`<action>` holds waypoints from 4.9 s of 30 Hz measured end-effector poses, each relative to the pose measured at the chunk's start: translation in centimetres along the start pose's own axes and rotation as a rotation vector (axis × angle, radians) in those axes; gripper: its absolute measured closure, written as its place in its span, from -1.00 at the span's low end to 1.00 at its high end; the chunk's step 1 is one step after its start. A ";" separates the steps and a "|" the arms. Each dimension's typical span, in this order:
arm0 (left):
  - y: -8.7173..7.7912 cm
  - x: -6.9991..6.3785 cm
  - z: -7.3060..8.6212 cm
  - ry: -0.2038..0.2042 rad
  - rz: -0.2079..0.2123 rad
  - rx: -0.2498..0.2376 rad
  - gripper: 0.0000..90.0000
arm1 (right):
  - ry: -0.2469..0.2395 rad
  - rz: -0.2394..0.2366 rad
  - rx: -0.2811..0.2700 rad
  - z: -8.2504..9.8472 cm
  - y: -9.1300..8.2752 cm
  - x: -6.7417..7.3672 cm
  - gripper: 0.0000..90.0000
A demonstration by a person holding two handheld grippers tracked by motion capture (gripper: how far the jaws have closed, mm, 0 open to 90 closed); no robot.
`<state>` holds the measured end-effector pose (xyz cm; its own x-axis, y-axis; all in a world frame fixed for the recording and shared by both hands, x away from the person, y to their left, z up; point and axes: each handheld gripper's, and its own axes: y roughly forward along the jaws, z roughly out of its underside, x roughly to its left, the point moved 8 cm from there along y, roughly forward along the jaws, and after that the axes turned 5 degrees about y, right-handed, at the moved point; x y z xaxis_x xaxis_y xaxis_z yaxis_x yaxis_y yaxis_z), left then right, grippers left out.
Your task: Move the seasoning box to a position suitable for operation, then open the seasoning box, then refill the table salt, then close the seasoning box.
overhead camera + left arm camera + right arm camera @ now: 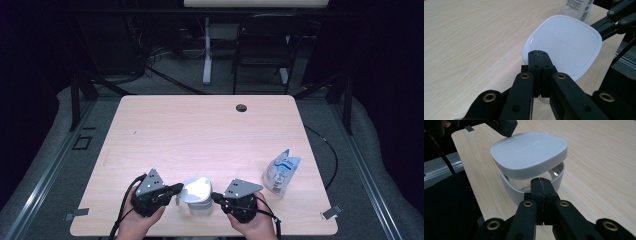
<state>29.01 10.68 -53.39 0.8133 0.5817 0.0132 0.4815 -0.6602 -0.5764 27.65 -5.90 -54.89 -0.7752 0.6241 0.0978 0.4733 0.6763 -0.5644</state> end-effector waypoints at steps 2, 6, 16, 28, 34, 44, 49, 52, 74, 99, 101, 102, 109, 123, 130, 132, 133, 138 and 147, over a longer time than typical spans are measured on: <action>0.0 0.0 0.0 0.001 0.000 0.000 1.00 | 0.002 -0.002 -0.003 0.0 0.0 0.0 1.00; 0.0 0.0 0.0 -0.002 0.000 -0.002 1.00 | 0.003 -0.004 0.000 0.0 0.0 0.0 1.00; -0.7 0.2 0.2 -0.005 0.001 -0.004 1.00 | -0.006 -0.003 0.010 -0.2 0.0 0.0 1.00; -2.2 2.2 0.7 -0.063 -0.033 -0.031 1.00 | -0.010 -0.006 0.007 -0.4 -0.1 0.1 1.00; -2.6 2.7 0.7 -0.086 -0.043 -0.044 0.99 | -0.003 -0.008 0.006 -0.3 -0.1 0.3 1.00; -3.2 3.6 1.0 -0.100 -0.054 -0.065 0.82 | 0.001 -0.007 0.010 -0.6 -0.1 0.5 1.00; -3.9 4.5 1.6 -0.105 -0.065 -0.064 0.82 | 0.009 -0.007 0.011 -0.9 -0.1 0.2 1.00; -4.2 5.0 1.9 -0.127 -0.065 -0.074 0.81 | 0.013 -0.001 0.019 -1.1 0.0 0.0 1.00; -4.3 6.4 2.0 -0.176 -0.111 -0.053 0.50 | 0.015 -0.017 0.019 -2.6 0.9 1.0 1.00; -4.5 7.1 2.8 -0.184 -0.136 -0.040 0.30 | -0.010 -0.030 0.000 -4.7 0.6 1.9 1.00; -4.5 7.1 2.8 -0.184 -0.137 -0.038 0.30 | -0.008 -0.033 -0.002 -4.8 0.7 2.0 1.00; -4.5 7.1 2.9 -0.181 -0.134 -0.035 0.30 | -0.009 -0.035 -0.001 -4.9 0.7 2.1 1.00; -4.5 7.1 3.1 -0.177 -0.132 -0.038 0.32 | -0.015 -0.041 -0.007 -5.5 1.0 2.4 1.00; -4.6 5.7 3.1 -0.158 -0.114 -0.045 0.37 | -0.035 -0.049 0.003 -6.0 0.9 2.9 1.00; -4.7 5.7 3.4 -0.158 -0.120 -0.037 0.37 | -0.040 -0.051 -0.009 -6.4 1.1 3.3 1.00; -4.7 5.7 3.4 -0.156 -0.121 -0.036 0.37 | -0.037 -0.056 -0.012 -6.5 1.2 3.4 1.00; -4.7 5.7 3.4 -0.157 -0.120 -0.037 0.37 | -0.036 -0.058 -0.017 -6.6 1.3 3.4 1.00; -4.5 5.5 3.4 -0.146 -0.115 -0.025 0.36 | -0.042 -0.066 -0.010 -6.8 1.6 3.7 1.00; -4.2 5.4 3.5 -0.142 -0.112 -0.022 0.36 | -0.050 -0.079 -0.016 -7.5 2.4 4.3 1.00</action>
<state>30.21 18.21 -53.79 0.7003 0.7127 -0.0401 0.5749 -0.5964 -0.5602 28.60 1.35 -49.74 -0.8301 0.5486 0.1000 0.4162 0.7288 -0.5437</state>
